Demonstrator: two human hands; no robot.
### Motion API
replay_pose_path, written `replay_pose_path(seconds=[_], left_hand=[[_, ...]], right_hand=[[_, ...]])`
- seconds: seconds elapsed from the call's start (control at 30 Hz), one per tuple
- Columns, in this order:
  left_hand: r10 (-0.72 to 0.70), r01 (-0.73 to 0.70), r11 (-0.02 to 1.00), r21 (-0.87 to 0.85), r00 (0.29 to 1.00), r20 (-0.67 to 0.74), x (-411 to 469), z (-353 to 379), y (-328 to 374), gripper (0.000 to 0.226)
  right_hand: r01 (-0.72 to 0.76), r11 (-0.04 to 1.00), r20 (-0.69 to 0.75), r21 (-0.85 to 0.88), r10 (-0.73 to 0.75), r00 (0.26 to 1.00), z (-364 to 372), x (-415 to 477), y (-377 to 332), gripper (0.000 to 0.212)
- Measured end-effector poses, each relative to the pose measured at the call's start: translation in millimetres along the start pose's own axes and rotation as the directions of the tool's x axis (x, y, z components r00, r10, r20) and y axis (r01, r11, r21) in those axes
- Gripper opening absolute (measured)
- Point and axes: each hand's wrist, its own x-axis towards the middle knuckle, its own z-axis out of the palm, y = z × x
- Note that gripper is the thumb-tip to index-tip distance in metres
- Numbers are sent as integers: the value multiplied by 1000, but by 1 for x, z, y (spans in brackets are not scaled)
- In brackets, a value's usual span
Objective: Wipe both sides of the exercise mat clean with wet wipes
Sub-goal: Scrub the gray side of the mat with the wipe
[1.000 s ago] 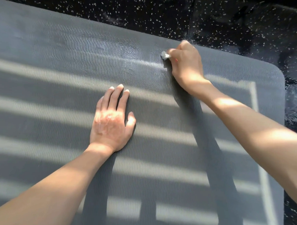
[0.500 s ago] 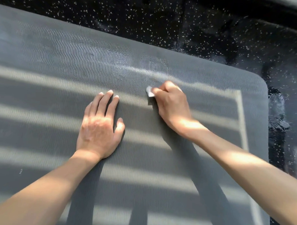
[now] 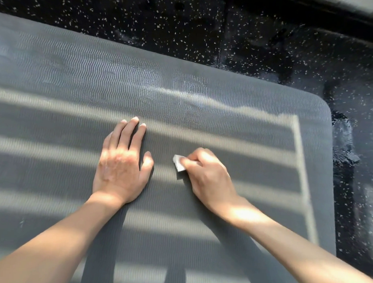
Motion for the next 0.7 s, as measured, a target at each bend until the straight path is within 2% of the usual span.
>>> replay_pose_path(seconds=[0.07,0.17,0.2,0.33,0.4,0.47,0.57,0.63,0.7], left_hand=[[2,-2,1000,1,1000,1,0,0,0,62],[3,-3,1000,-4,1000,-2,0,0,0,62],[3,-3,1000,-6,1000,-5,0,0,0,62],[-5,5,1000,-16,1000,-5,0,0,1,62],[-4,4,1000,-17,1000,-8,0,-1,0,62],[-1,1,1000,-21,1000,-10,0,0,0,62],[-1,0,1000,-26,1000,-17,-1,0,0,62],[1,-1,1000,-31,1000,-18,1,0,0,62],[0,0,1000,-29,1000,-10,0,0,0,62]], right_hand=[[-20,1000,-31,20,21,999,-1,17,5,17],[-66,998,-169,-10,63,984,2,45,15,15],[-73,997,-177,-13,69,982,5,43,14,15],[-122,992,-41,27,123,992,9,-11,-12,10],[-96,995,10,37,96,995,7,-14,-16,13],[-108,993,-59,37,110,992,4,11,-9,25],[-155,988,-156,13,155,975,9,30,2,18],[-203,979,-85,28,205,975,14,8,-5,18],[-157,982,6,100,158,987,11,-21,-22,23]])
